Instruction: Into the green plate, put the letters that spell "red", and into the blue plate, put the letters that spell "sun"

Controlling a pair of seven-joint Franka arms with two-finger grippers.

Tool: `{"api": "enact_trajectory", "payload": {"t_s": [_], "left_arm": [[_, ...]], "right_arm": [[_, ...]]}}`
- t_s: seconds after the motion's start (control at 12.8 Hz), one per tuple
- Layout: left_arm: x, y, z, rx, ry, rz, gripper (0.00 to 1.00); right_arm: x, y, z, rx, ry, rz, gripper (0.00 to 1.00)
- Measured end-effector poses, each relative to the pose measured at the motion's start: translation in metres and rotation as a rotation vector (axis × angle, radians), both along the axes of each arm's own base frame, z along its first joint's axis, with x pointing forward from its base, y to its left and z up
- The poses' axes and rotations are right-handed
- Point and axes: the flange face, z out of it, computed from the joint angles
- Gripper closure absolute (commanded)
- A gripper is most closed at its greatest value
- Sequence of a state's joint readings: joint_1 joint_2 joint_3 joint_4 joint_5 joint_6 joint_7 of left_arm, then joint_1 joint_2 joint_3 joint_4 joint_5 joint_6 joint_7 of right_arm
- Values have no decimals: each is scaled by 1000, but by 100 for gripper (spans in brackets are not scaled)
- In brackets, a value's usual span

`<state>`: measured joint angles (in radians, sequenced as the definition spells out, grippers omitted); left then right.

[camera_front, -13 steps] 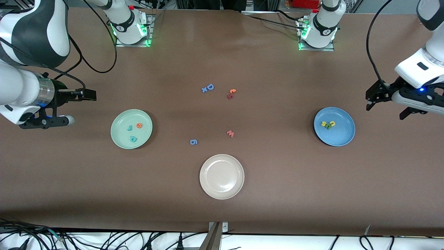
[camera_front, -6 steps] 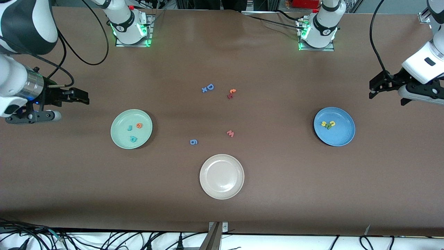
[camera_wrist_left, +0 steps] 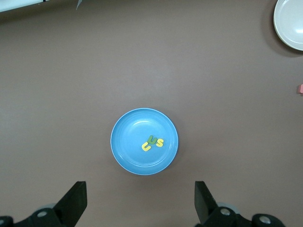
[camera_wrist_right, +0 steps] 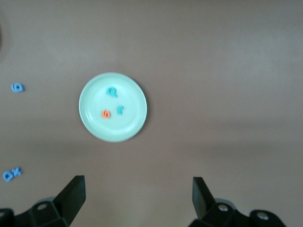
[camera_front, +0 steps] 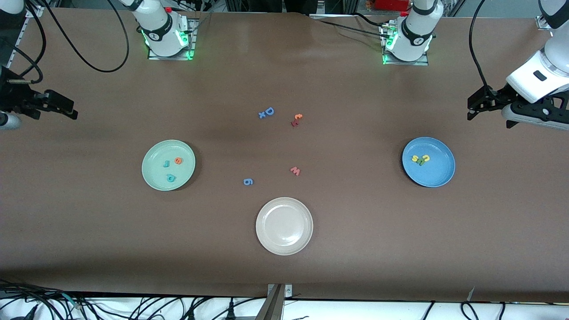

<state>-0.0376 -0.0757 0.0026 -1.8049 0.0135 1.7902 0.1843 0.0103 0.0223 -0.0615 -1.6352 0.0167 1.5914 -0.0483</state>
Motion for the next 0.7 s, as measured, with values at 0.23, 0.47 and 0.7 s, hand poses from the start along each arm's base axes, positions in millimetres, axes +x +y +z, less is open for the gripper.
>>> {"api": "enact_trajectory", "payload": {"t_s": [0.23,0.47,0.7], "left_arm": [[1,0,2,0,-11,0,0],[1,0,2,-1,-14,0,0],[2,0,0,0,-11,1,0]], "right_arm": [[-5,1,-3,2,25,-1,0],[-2,1,-1,0,-5,-10,0],[-4,1,4,0,-16,-11,0]]}}
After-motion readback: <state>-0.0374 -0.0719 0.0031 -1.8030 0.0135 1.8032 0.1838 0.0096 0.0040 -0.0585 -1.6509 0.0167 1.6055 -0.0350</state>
